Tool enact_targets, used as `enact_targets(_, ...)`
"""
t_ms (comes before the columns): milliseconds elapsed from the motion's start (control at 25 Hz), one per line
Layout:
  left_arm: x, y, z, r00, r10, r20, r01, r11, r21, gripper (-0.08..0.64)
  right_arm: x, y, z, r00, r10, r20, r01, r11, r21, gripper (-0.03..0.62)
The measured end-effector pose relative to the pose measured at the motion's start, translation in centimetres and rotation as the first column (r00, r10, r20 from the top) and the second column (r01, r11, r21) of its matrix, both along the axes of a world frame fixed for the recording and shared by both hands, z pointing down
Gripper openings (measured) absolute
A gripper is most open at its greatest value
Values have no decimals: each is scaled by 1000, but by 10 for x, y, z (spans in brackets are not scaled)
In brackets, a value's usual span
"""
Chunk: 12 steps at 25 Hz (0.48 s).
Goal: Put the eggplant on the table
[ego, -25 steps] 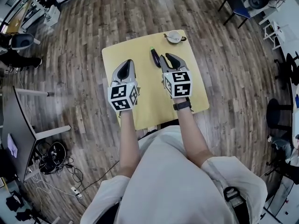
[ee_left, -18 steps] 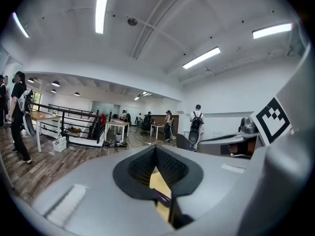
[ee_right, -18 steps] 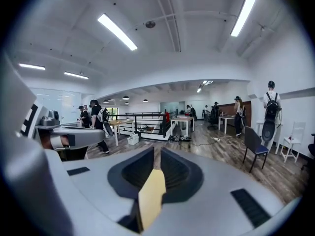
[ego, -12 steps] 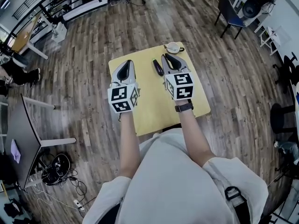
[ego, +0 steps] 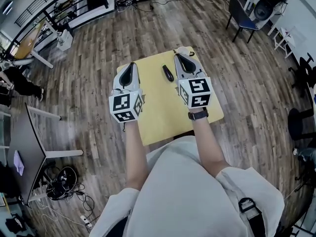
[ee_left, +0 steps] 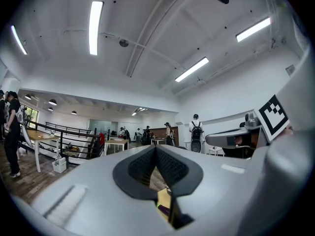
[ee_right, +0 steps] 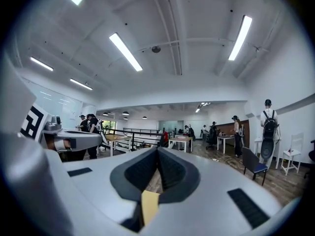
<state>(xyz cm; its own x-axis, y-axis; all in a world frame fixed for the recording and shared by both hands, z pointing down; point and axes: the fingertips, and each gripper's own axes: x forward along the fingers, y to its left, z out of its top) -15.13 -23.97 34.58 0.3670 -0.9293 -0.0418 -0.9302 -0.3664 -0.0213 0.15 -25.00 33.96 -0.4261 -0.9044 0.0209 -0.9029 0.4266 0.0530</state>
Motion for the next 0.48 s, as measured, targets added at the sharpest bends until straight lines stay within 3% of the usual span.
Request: enact_targets(480,-6,-4,1,1000,-17,-1,17,1000,-7,8,4,1,2,1000,27,-11,-27,1000,9,9)
